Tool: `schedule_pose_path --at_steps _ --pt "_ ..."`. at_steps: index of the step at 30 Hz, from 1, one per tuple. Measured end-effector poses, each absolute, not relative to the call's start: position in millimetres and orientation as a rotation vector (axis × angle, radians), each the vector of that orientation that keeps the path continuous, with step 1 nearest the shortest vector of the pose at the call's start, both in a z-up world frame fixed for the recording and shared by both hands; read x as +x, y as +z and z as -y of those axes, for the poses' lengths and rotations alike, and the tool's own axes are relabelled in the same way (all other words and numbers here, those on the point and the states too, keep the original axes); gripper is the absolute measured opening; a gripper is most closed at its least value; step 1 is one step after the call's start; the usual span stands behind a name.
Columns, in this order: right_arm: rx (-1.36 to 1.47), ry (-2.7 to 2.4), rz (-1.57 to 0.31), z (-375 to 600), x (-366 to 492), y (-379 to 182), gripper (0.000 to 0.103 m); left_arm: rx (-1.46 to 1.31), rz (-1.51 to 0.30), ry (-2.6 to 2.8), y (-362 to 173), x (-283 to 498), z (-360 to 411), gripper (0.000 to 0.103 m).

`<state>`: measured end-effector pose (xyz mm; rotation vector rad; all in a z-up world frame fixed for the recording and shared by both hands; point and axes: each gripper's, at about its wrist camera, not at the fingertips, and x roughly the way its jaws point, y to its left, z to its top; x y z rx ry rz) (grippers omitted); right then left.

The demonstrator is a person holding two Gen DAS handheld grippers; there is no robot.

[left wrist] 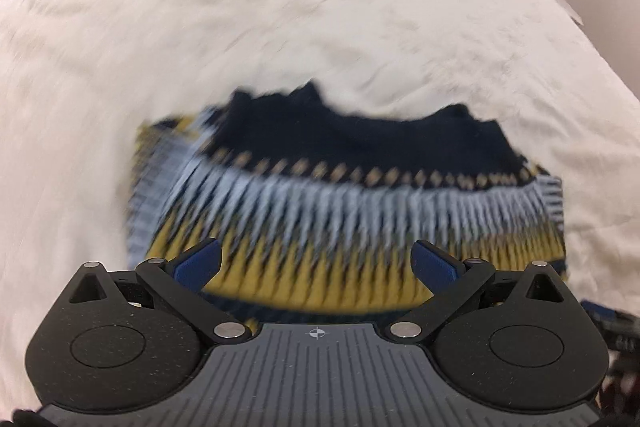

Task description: Fold small clothes

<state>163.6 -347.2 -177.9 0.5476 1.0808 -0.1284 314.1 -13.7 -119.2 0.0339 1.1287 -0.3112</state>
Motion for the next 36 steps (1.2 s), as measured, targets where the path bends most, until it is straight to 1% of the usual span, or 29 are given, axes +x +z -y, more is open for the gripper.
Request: schedule_pose_path --at_steps 5,11,18,27,36 --pt "0.563 -0.097 -1.057 354.3 155.3 -168.0 0.103 0.114 -1.149 -0.272 -136.2 339.3 52.5 0.102" --pt "0.576 -0.065 -1.049 358.3 156.2 -168.2 0.103 0.183 -1.204 -0.232 -168.1 351.0 68.9 0.102" --pt "0.599 -0.064 -1.077 369.9 157.7 -178.7 0.103 0.247 -1.241 -0.201 -191.2 356.4 78.9 0.103" --pt "0.624 -0.033 -1.088 382.0 168.2 -188.5 0.103 0.274 -1.250 -0.192 -199.4 361.5 84.7 0.103" --pt "0.827 0.119 -1.073 409.4 199.8 -221.0 0.103 0.259 -1.234 -0.194 -198.6 364.6 85.3 0.103"
